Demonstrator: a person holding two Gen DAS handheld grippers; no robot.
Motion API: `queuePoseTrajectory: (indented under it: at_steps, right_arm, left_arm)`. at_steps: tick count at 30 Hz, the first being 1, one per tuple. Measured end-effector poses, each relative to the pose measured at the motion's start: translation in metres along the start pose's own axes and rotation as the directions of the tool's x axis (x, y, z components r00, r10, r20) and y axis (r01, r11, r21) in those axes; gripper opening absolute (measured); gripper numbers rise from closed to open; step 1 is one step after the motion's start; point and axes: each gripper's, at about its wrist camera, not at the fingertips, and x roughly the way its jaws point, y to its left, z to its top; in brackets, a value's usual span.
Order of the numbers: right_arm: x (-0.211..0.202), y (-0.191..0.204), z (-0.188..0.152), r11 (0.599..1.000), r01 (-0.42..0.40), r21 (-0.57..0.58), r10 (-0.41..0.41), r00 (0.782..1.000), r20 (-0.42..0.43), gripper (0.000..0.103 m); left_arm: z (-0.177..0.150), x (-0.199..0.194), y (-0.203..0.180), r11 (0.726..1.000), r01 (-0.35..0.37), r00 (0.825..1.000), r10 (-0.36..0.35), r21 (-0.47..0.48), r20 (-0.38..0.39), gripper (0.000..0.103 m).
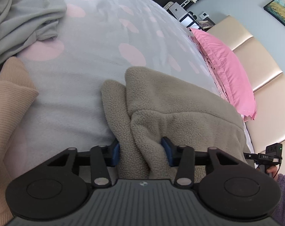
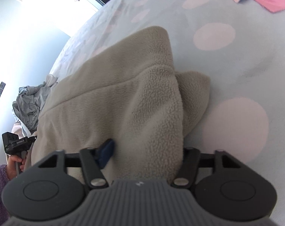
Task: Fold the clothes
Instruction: 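Grasp the folded hoodie edge with the left gripper while the right gripper grasps beside it, then carry the folded hoodie with both grippers toward the pink pillow and release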
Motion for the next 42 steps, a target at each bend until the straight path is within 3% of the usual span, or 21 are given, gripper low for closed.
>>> queuePoseTrajectory:
  at_steps: [4,8,16,25,33,39,41,42]
  right_arm:
    - [-0.012,0.028,-0.004,0.993,0.1,-0.069,-0.097,0.994,0.039,0.043]
    - [-0.027,0.054,-0.007,0.977,0.183,-0.112,-0.173,0.981,0.091,0.04]
    - [-0.091,0.103,-0.014,0.972,0.151,-0.179,-0.115,0.974,0.196,0.038]
    - [-0.171,0.127,-0.021,0.958,0.22,-0.184,-0.158,0.941,0.299,0.037]
    - [-0.254,0.105,-0.023,0.937,0.315,-0.153,-0.246,0.902,0.354,0.037]
    - [-0.305,0.053,-0.019,0.912,0.407,-0.057,-0.363,0.862,0.355,0.037]
    - [-0.318,0.027,-0.012,0.899,0.438,-0.012,-0.405,0.842,0.356,0.034]
    - [-0.325,0.014,-0.009,0.892,0.451,0.011,-0.425,0.831,0.359,0.028]
  left_arm:
    - [-0.001,-0.011,-0.022,0.995,-0.071,0.997,0.069,0.072,0.024,0.027]
    - [0.001,-0.028,-0.039,0.992,-0.094,0.995,0.091,0.085,0.036,0.023]
    - [0.006,-0.089,-0.109,0.966,-0.083,0.996,0.071,0.245,0.057,0.021]
    - [0.005,-0.117,-0.183,0.947,-0.033,0.996,0.007,0.319,0.083,0.02]
    - [-0.007,-0.067,-0.245,0.933,0.1,0.991,-0.123,0.344,0.045,0.02]
    - [-0.02,0.018,-0.297,0.925,0.184,0.983,-0.182,0.334,-0.037,0.02]
    - [-0.023,0.05,-0.317,0.922,0.21,0.978,-0.201,0.324,-0.06,0.02]
    - [-0.025,0.066,-0.328,0.92,0.224,0.975,-0.212,0.321,-0.071,0.02]
